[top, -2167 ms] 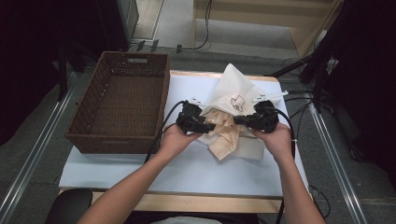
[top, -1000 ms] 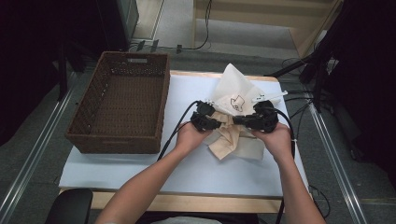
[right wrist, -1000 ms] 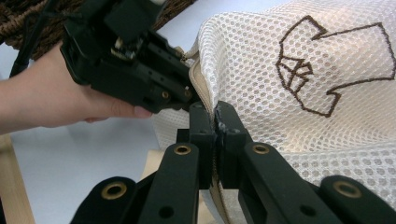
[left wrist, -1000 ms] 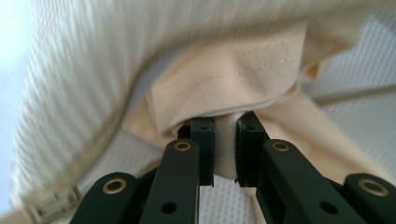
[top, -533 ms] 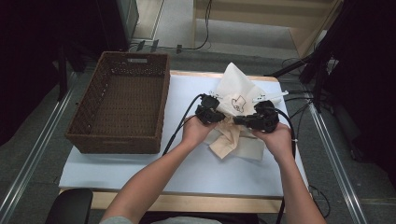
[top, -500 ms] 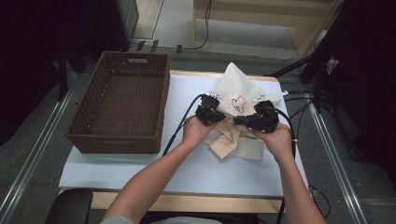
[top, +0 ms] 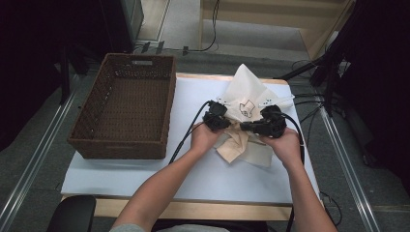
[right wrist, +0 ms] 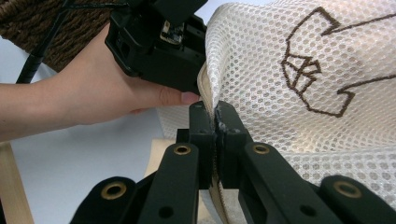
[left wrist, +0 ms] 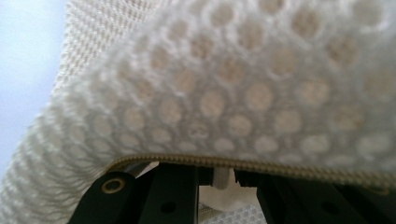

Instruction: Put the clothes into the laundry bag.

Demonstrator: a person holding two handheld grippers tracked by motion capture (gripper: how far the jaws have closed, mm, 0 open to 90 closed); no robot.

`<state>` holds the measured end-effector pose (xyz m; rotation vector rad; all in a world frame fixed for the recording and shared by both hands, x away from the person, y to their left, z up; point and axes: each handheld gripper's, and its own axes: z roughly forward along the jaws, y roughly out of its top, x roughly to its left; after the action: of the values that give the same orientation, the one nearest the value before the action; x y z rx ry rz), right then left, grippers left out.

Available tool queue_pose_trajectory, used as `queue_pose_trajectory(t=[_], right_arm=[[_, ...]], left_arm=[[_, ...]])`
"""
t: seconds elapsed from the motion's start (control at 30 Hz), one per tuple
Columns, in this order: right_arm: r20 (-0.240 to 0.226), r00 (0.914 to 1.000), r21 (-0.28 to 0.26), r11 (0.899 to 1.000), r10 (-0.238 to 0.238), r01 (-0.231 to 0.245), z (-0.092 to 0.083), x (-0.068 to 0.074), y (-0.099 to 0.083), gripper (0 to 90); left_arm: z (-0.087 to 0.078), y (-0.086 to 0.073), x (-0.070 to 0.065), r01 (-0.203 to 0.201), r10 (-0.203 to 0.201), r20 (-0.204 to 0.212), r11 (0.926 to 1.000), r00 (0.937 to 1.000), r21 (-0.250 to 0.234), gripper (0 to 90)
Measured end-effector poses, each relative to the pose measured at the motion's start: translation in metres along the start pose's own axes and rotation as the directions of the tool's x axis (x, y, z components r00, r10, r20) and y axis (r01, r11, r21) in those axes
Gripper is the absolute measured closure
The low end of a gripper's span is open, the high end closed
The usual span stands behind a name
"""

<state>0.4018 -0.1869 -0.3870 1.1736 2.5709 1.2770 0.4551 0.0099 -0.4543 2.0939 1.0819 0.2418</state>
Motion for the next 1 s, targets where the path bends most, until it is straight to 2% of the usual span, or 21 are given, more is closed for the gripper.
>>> queue_pose_trajectory(t=[0.1,0.13,0.27,0.33,0.43,0.5,0.57,0.6,0.67,0.8,0.87,1.0], right_arm=[[-0.002,1.0,0.001,1.0,0.001,-0.001,0.0,-0.002,-0.001,88.3],[0.001,1.0,0.003,1.0,0.006,-0.006,0.001,-0.003,-0.002,88.3],[-0.005,0.9996,0.006,1.0,0.028,-0.028,0.002,-0.009,-0.005,88.3],[-0.01,0.9996,0.006,1.0,0.027,-0.027,0.002,-0.01,-0.005,88.4],[-0.014,0.9997,0.012,1.0,0.021,-0.02,0.002,-0.009,-0.005,88.3],[-0.009,0.9998,0.016,1.0,0.018,-0.018,0.003,-0.008,-0.005,88.3],[-0.001,0.9998,0.016,1.0,0.017,-0.017,0.004,-0.009,-0.005,88.3],[-0.001,0.9997,0.015,1.0,0.023,-0.023,0.003,-0.009,-0.005,88.3],[-0.001,0.9997,0.01,1.0,0.024,-0.024,0.002,-0.01,-0.006,88.3],[-0.001,0.9996,0.005,1.0,0.028,-0.028,-0.001,-0.011,-0.006,88.4],[0.003,0.9996,0.004,1.0,0.027,-0.027,-0.001,-0.011,-0.006,88.3],[0.004,0.9997,0.005,1.0,0.023,-0.023,-0.001,-0.01,-0.006,88.3]], left_arm=[[-0.005,0.002,-0.001,0.059,-0.057,0.038,0.9969,0.9976,-0.051,82.2],[-0.005,0.003,-0.002,0.068,-0.065,0.053,0.996,0.9965,-0.057,82.4],[-0.003,0.005,-0.007,0.04,-0.037,0.057,0.9977,0.9977,-0.054,82.4],[0.003,0.005,-0.005,0.03,-0.028,0.056,0.999,0.9981,-0.033,82.3],[0.01,0.004,0.0,0.041,-0.04,0.058,0.999,0.9975,-0.018,81.5],[0.01,0.004,0.003,0.052,-0.051,0.063,0.9986,0.9967,-0.012,80.7],[0.003,0.005,0.005,0.064,-0.064,0.085,0.9979,0.9943,0.005,79.2],[-0.003,0.005,0.004,0.054,-0.055,0.096,0.9985,0.9939,0.003,78.1],[-0.013,0.005,0.004,0.019,-0.019,0.092,0.9998,0.9956,0.005,75.1],[-0.03,0.002,0.004,-0.008,0.007,0.1,0.9998,0.995,0.017,66.5],[-0.037,0.0,0.004,-0.013,0.012,0.105,0.9998,0.9944,0.016,60.9],[-0.053,-0.005,0.003,-0.015,0.015,0.111,0.9999,0.9937,0.0,55.6]])
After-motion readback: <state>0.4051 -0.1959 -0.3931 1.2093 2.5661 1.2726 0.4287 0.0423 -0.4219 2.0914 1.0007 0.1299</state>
